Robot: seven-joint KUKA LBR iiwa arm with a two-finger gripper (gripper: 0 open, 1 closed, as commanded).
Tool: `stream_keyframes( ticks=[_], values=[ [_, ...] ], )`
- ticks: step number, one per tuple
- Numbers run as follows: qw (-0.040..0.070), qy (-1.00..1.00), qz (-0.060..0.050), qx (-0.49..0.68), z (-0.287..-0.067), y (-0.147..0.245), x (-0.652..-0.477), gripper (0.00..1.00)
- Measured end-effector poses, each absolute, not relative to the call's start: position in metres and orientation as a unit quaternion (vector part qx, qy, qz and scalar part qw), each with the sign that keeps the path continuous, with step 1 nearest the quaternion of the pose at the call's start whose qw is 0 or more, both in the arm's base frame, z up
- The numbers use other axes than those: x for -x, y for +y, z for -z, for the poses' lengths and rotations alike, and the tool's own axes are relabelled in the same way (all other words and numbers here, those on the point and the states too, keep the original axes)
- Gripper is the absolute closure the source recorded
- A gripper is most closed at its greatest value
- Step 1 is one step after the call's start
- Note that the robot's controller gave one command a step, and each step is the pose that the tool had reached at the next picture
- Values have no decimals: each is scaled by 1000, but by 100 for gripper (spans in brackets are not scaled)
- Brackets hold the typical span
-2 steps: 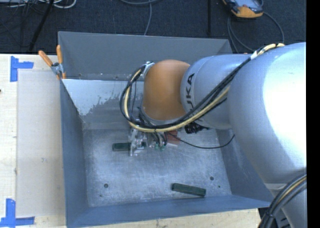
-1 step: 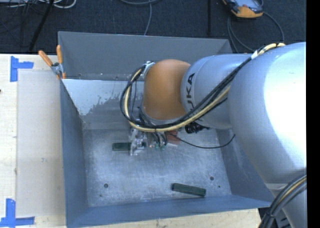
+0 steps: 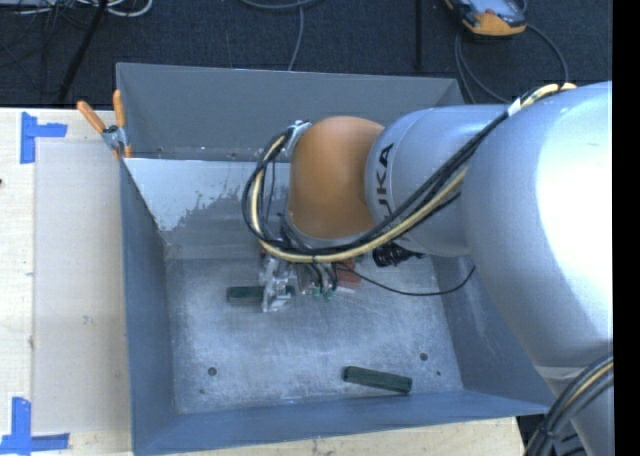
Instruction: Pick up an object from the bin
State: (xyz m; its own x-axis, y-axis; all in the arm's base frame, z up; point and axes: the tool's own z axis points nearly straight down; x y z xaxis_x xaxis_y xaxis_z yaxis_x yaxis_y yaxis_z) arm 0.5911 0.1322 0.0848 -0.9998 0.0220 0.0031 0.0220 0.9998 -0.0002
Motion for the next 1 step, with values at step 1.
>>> stream_keyframes(
  ticks=[1],
  values=[
    [1, -1000, 0, 11, -102, 132, -592, 100]
  ],
)
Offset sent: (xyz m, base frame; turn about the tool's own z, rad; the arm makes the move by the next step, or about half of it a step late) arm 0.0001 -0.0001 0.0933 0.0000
